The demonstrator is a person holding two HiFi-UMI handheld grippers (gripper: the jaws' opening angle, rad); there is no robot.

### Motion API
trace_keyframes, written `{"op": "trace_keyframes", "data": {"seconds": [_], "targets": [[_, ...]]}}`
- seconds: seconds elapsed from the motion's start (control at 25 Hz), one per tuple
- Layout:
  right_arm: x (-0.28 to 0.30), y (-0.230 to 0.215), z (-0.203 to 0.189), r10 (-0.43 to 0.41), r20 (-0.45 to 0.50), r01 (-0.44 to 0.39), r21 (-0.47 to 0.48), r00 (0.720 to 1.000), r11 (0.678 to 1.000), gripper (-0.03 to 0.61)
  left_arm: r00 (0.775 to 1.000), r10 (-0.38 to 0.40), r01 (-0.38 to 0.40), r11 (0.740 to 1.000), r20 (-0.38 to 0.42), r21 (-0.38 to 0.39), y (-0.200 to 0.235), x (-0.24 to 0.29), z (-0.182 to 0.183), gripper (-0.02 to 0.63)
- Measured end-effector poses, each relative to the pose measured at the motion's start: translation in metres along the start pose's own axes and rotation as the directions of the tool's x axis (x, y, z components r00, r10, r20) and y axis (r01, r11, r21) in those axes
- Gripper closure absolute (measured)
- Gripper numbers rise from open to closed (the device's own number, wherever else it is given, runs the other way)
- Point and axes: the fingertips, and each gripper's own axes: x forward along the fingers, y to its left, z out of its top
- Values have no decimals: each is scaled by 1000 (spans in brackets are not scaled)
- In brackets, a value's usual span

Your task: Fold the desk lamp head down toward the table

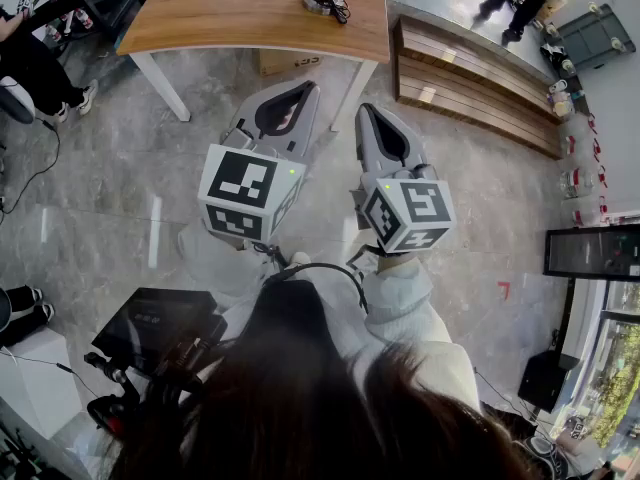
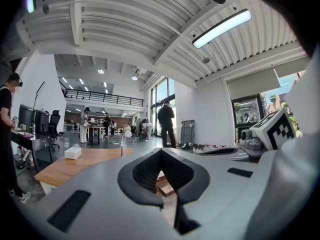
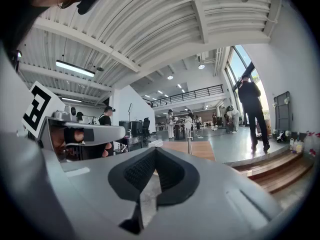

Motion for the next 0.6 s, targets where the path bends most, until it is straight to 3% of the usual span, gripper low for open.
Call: {"op": "trace_keyframes", "data": {"seconds": [0.6], "targets": [[-5,-10,2,9,20,-9,-29,1000,1000,577,1000,27,-27,1000,3,-12,-9,14,-7,611]]}}
